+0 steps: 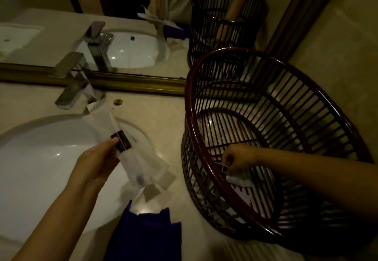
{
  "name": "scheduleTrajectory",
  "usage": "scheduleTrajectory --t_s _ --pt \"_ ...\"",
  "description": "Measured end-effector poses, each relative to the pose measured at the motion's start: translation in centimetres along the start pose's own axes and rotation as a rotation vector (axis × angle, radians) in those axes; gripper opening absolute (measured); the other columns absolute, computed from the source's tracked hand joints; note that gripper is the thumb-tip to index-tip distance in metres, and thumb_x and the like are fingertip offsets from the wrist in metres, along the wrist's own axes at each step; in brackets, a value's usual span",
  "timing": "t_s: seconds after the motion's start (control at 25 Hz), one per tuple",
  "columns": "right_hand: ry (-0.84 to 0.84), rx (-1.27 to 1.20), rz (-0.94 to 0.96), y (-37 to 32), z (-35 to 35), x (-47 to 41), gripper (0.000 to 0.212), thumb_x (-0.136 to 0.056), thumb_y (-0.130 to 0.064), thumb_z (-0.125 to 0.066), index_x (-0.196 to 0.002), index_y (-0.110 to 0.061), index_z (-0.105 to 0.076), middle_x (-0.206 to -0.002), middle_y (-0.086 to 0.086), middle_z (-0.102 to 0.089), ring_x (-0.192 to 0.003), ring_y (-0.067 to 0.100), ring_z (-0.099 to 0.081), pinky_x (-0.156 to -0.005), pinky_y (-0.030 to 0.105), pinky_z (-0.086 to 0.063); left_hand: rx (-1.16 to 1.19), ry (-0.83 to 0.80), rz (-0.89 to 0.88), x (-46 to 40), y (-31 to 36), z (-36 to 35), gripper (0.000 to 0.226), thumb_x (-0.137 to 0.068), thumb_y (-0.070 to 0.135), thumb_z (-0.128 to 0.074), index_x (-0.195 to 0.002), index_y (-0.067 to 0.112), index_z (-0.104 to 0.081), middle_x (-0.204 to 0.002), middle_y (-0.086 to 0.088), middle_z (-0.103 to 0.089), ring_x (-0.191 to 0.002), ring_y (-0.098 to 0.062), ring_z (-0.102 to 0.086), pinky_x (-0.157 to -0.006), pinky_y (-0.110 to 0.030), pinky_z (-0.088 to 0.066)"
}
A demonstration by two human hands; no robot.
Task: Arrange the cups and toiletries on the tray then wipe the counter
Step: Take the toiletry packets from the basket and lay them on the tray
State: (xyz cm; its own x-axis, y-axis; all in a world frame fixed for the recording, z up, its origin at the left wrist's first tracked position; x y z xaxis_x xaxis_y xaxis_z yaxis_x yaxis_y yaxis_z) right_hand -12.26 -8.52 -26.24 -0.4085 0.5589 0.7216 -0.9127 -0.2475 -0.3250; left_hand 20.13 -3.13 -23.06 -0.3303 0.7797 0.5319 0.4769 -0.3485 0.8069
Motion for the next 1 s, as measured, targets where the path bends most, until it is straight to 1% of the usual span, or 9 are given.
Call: scheduleTrajectory --t_s 0.04,0.12,0.28,0.4,0.48,0.6,0.72,0.84,1.0 --pt "-0.007 0.006 0.026 -0.3 -0.1 0.1 0.009 -0.084 -0.009 -0.060 -0.090 -0.012 -0.065 -0.076 -0.010 -0.054 -0.078 0.009 -0.055 -0.065 0.015 -0.045 -0.002 -0.003 0.002 -0.1 -0.1 -0.2 0.010 -0.088 0.008 -0.053 -0.089 0.011 -0.063 -0.075 -0.003 -0.073 -0.077 -0.015 -0.066 -0.065 -0.024 -0.058" --pt "-0.008 -0.045 0.052 -0.5 0.7 0.5 0.010 -0.084 -0.006 -0.058 -0.082 -0.015 -0.062 -0.073 -0.010 -0.052 -0.070 0.005 -0.052 -0.063 0.014 -0.044 0.001 -0.010 0.013 -0.4 -0.5 -0.7 0.010 -0.088 0.008 -0.054 -0.090 0.011 -0.063 -0.083 -0.006 -0.070 -0.081 -0.016 -0.065 -0.065 -0.024 -0.058" --pt "-0.219 -0.254 -0.070 0.6 -1.6 2.5 0.008 -0.084 -0.010 -0.061 -0.083 -0.017 -0.064 -0.080 -0.007 -0.059 -0.082 0.008 -0.058 -0.086 0.027 -0.051 -0.008 -0.010 0.034 -0.8 -1.2 -1.0 0.009 -0.086 0.009 -0.056 -0.092 0.011 -0.063 -0.095 -0.009 -0.066 -0.086 -0.018 -0.064 -0.069 -0.030 -0.059" --pt "-0.285 -0.142 -0.149 0.3 -5.3 2.3 0.018 -0.082 -0.013 -0.063 -0.068 -0.023 -0.058 -0.076 -0.006 -0.057 -0.087 0.012 -0.057 -0.093 0.030 -0.048 -0.014 -0.017 0.030 -0.9 -1.3 -1.3 0.009 -0.085 0.009 -0.057 -0.089 0.012 -0.065 -0.092 -0.008 -0.068 -0.084 -0.017 -0.066 -0.068 -0.027 -0.059" --pt "-0.203 -0.062 -0.181 0.3 -5.6 1.6 0.023 -0.082 -0.014 -0.063 -0.064 -0.023 -0.053 -0.073 -0.007 -0.054 -0.083 0.011 -0.055 -0.088 0.026 -0.048 -0.016 -0.012 0.028 -0.7 -1.2 -1.2 0.008 -0.085 0.009 -0.058 -0.085 0.012 -0.065 -0.082 -0.007 -0.072 -0.082 -0.017 -0.066 -0.064 -0.025 -0.059" --pt "-0.114 -0.124 -0.205 1.0 -4.3 1.4 0.017 -0.081 -0.015 -0.065 -0.071 -0.022 -0.054 -0.080 -0.006 -0.053 -0.092 0.014 -0.055 -0.090 0.028 -0.049 -0.019 -0.010 0.024 -0.6 -1.2 -1.0 0.008 -0.084 0.009 -0.059 -0.083 0.013 -0.065 -0.070 -0.002 -0.074 -0.078 -0.016 -0.067 -0.060 -0.026 -0.058" --pt "-0.091 -0.232 -0.223 1.6 -2.4 1.9 0.012 -0.078 -0.015 -0.068 -0.087 -0.019 -0.061 -0.085 -0.006 -0.056 -0.090 0.012 -0.056 -0.078 0.023 -0.050 -0.016 -0.011 0.027 -0.6 -1.0 -1.1 0.007 -0.084 0.009 -0.059 -0.083 0.012 -0.065 -0.076 -0.005 -0.073 -0.081 -0.019 -0.066 -0.067 -0.030 -0.054" --pt "-0.027 -0.280 -0.222 1.6 1.3 3.1 0.008 -0.080 -0.014 -0.065 -0.081 -0.023 -0.064 -0.089 -0.004 -0.060 -0.089 0.012 -0.058 -0.076 0.024 -0.050 -0.013 -0.016 0.034 -0.6 -0.9 -1.6 0.005 -0.084 0.009 -0.060 -0.085 0.011 -0.065 -0.089 -0.010 -0.068 -0.083 -0.020 -0.064 -0.068 -0.029 -0.049" --pt "0.244 -0.373 -0.194 1.7 10.5 8.3 0.004 -0.082 -0.014 -0.062 -0.084 -0.017 -0.065 -0.090 0.003 -0.060 -0.087 0.018 -0.056 -0.071 0.027 -0.046 -0.028 -0.050 0.023 0.0 0.2 -2.9 0.005 -0.082 0.010 -0.062 -0.086 0.010 -0.066 -0.087 -0.009 -0.069 -0.081 -0.019 -0.066 -0.070 -0.030 -0.051"
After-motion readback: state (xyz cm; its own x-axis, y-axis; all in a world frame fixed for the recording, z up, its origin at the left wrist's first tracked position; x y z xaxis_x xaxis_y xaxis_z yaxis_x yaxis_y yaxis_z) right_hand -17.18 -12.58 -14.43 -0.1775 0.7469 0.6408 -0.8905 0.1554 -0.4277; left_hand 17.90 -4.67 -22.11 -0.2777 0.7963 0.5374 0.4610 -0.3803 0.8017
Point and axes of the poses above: each hand's wrist, its own x-axis away from the middle knuckle, its own z-axis out of the back of the hand, y = z × x, the point moved 10 cm from there along -x, towards the middle knuckle
